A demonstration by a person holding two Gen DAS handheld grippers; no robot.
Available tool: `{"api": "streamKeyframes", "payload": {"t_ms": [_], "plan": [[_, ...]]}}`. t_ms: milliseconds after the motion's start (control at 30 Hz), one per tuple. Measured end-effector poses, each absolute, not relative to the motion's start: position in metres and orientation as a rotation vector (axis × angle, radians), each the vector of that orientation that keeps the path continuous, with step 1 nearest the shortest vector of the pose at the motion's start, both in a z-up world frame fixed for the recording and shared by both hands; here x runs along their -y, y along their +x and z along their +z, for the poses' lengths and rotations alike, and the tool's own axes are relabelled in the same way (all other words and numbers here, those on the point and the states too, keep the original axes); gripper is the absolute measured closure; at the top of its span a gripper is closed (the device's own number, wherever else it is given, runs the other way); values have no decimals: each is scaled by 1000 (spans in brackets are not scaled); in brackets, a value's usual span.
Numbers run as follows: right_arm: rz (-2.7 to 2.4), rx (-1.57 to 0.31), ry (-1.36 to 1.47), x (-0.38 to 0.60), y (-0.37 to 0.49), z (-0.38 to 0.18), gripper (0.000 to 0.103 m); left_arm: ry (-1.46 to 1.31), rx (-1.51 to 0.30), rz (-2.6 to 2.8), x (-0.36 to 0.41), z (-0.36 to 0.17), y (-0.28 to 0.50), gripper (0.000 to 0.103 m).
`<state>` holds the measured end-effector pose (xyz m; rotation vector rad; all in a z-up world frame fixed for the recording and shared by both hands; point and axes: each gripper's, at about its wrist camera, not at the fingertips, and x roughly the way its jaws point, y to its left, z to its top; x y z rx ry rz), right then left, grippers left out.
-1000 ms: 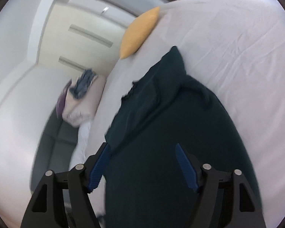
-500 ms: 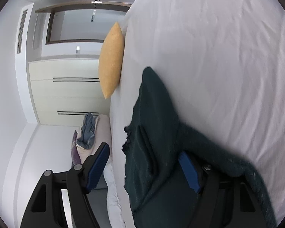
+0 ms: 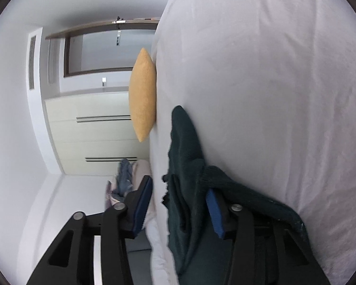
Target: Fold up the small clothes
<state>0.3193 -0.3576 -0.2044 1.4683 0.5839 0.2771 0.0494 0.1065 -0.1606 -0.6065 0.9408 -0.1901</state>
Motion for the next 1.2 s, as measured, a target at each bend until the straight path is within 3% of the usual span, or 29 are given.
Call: {"api": "streamKeyframes", "payload": {"t_ms": [67,300,433,567,700,833,900,933,1000,1067,1133,1200], "plan": [[272,-575,1479,359,318,-207,64,-611,-939,-190,-107,-160,49,29],[236,-580,1460,352,314,-201,61,-626,-934,-190,-110,-160,46,29],[230,-641,1351,347,302,-172,33,-623,-933,-192,-110,-160,47,29],[271,-629,1277,347,304,-140,32,-624,-936,-194,-110,-160,49,29],[349,-666,1140,327,333,-117,32,-621,-939,-190,-109,-160,50,29],[343,-738,1152,322,365,-142,32,-610,-947,-191,-107,-159,52,29],[287,-795,1154,329,376,-163,44,-606,-949,-192,-107,-159,53,29],[279,-793,1143,333,377,-167,56,-604,-950,-191,-107,-158,54,29],[283,-763,1152,343,365,-170,59,-602,-950,-187,-108,-156,54,29],[233,-744,1134,356,348,-166,51,-600,-942,-179,-111,-152,52,29],[177,-750,1085,368,324,-158,37,-598,-924,-173,-114,-147,49,29],[188,-760,1024,377,293,-150,36,-593,-912,-168,-119,-142,46,29]]}}
